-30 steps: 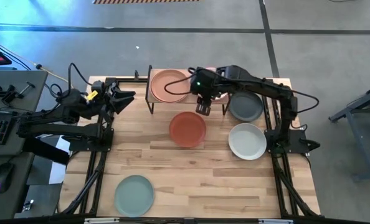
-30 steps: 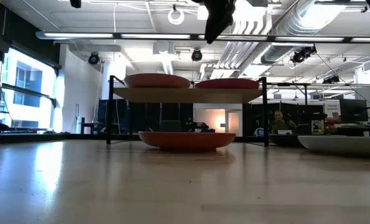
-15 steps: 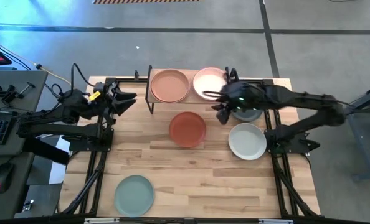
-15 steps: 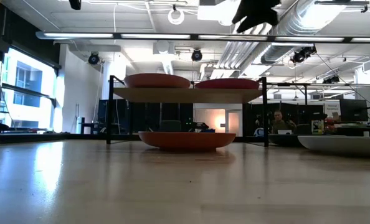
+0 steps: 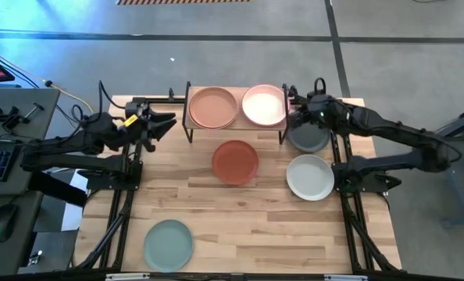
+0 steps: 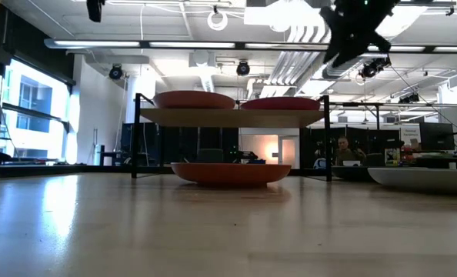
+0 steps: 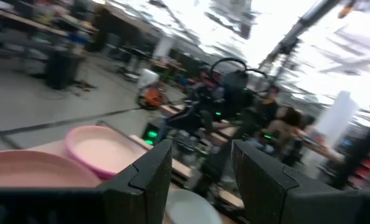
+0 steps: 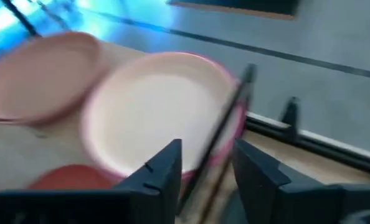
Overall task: Place and stack plates onto a shelf
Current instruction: Adjust the stack plates on the shelf
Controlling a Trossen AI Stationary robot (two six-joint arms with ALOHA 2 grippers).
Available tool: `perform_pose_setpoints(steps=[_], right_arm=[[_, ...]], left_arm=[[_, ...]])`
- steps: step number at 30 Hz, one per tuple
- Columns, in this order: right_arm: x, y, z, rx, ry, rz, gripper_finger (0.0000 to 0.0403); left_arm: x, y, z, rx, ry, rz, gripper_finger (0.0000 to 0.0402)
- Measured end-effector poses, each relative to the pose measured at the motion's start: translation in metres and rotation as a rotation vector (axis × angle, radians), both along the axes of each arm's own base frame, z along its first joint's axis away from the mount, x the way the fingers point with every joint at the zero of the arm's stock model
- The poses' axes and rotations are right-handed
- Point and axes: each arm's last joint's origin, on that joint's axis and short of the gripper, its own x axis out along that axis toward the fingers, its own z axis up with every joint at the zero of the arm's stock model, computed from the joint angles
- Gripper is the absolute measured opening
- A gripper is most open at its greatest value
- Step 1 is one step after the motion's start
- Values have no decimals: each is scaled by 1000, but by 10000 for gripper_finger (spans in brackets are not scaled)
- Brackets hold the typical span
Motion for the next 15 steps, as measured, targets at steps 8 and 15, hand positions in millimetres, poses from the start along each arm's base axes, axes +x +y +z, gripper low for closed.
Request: perform_pose_setpoints(steps=[8,15], right_arm=[[-20,-38,-16,77,190,-142,9],[-17,-67,-35,215,188,-220,4]], left_arm=[[15,4,-7,-60,42,87,156],[27,5,-12,-82,66,67,156]])
